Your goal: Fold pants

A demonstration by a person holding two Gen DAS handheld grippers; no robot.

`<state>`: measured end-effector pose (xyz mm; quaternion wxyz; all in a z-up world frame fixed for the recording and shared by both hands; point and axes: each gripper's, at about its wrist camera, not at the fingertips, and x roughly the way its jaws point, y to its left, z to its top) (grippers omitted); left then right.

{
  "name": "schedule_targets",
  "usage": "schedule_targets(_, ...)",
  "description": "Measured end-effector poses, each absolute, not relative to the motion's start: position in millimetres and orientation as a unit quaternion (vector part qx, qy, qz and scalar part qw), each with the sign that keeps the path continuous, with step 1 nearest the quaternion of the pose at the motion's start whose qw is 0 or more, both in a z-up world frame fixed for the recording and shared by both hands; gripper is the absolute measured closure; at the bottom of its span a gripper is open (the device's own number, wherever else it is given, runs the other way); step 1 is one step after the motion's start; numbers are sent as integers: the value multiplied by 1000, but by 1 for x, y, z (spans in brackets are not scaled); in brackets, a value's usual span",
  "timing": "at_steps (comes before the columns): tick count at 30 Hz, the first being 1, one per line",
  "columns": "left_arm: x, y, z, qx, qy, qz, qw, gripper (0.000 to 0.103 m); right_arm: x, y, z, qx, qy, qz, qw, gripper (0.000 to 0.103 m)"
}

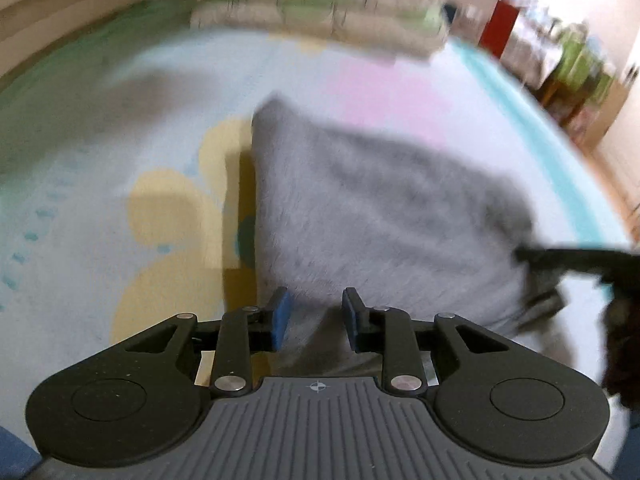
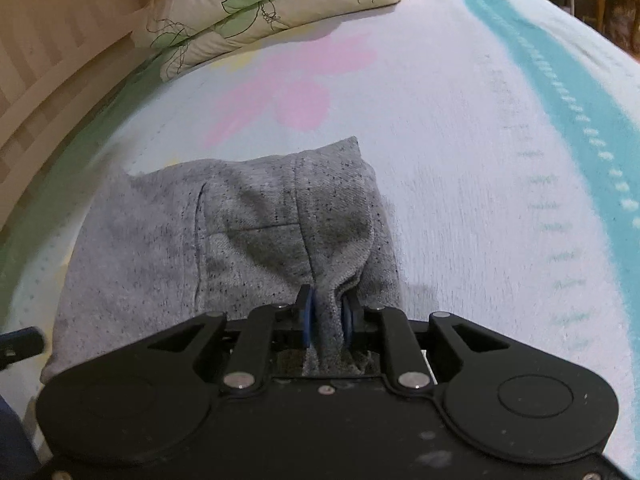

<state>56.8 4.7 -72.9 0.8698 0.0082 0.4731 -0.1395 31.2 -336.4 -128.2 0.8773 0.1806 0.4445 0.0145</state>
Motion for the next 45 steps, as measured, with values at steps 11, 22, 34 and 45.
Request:
schedule_targets(11, 68, 16, -66, -7, 469, -122, 875, 74, 26, -338, -139, 181, 430, 15, 884, 86)
schedule_targets(22, 183, -15, -61, 43, 432, -99, 895, 74, 17, -319, -127, 121, 423, 18, 898, 83)
schedule_targets(34, 236, -15, -99, 31, 474, -71, 877, 63, 15, -312, -126, 112, 421, 22, 900, 83)
schedule_targets(45, 247, -9, -97, 28, 486, -67, 871, 52, 16, -309, -125, 100, 426, 15, 899, 82)
